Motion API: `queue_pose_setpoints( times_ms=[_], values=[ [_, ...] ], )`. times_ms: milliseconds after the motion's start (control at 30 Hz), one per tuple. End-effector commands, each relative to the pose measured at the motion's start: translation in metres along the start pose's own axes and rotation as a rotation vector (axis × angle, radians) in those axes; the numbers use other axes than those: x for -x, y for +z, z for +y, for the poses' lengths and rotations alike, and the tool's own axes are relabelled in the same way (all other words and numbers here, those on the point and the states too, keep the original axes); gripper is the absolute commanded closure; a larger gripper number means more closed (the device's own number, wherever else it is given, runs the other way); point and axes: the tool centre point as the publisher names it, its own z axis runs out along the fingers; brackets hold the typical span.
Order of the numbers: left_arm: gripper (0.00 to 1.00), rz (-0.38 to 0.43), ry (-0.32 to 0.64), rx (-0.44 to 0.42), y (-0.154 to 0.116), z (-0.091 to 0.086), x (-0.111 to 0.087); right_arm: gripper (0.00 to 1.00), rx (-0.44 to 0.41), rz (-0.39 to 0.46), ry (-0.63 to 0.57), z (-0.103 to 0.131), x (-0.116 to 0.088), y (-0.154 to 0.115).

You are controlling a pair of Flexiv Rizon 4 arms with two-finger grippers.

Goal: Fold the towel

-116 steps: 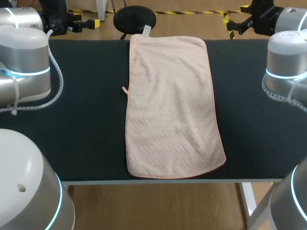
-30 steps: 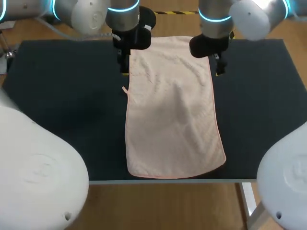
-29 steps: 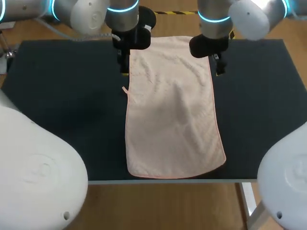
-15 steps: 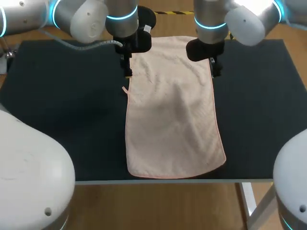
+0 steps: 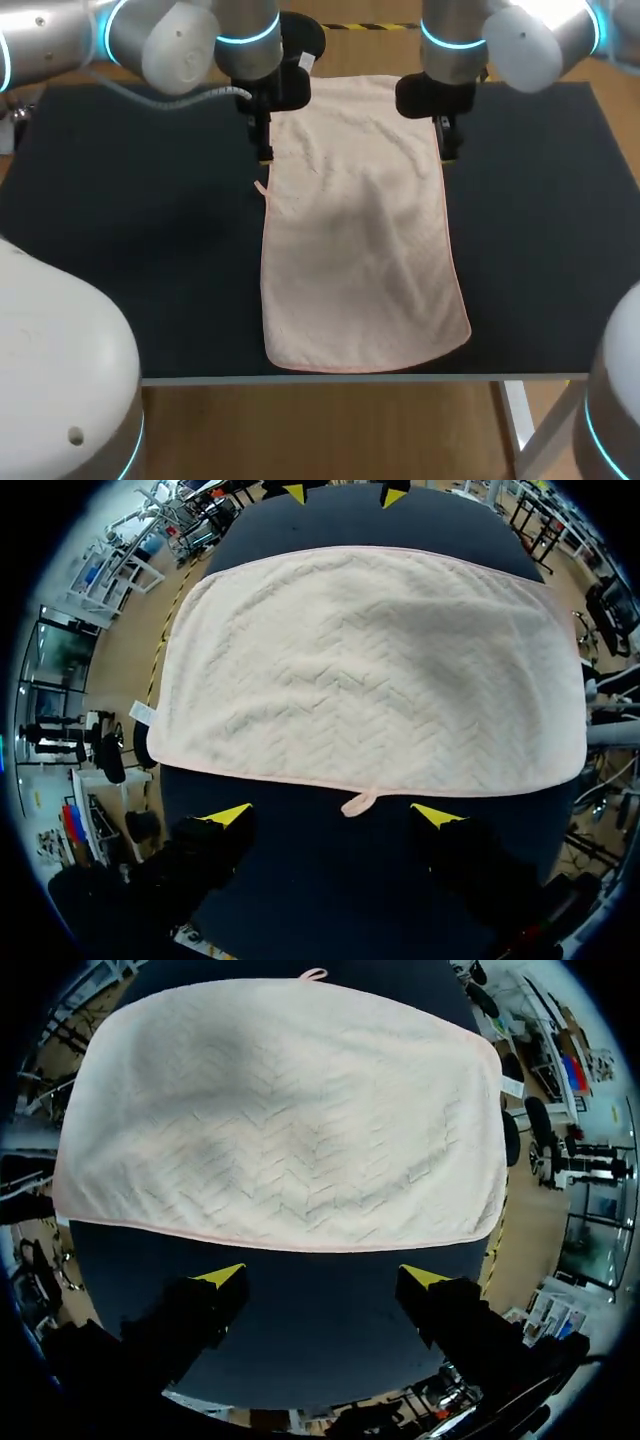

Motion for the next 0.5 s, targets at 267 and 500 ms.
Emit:
queue_pose_setpoints(
  times_ms=[267, 500],
  values=[
    [0.00, 0.079, 0.038, -0.060, 0.057, -0.018, 0.015, 0.00, 0.036, 0.094, 0.068, 0.008, 0.009, 0.049],
    [0.00, 0.111, 0.043, -0.062, 0.080, -0.017, 0.017, 0.00, 0.040, 0.126, 0.096, 0.012, 0.008, 0.067]
  ],
)
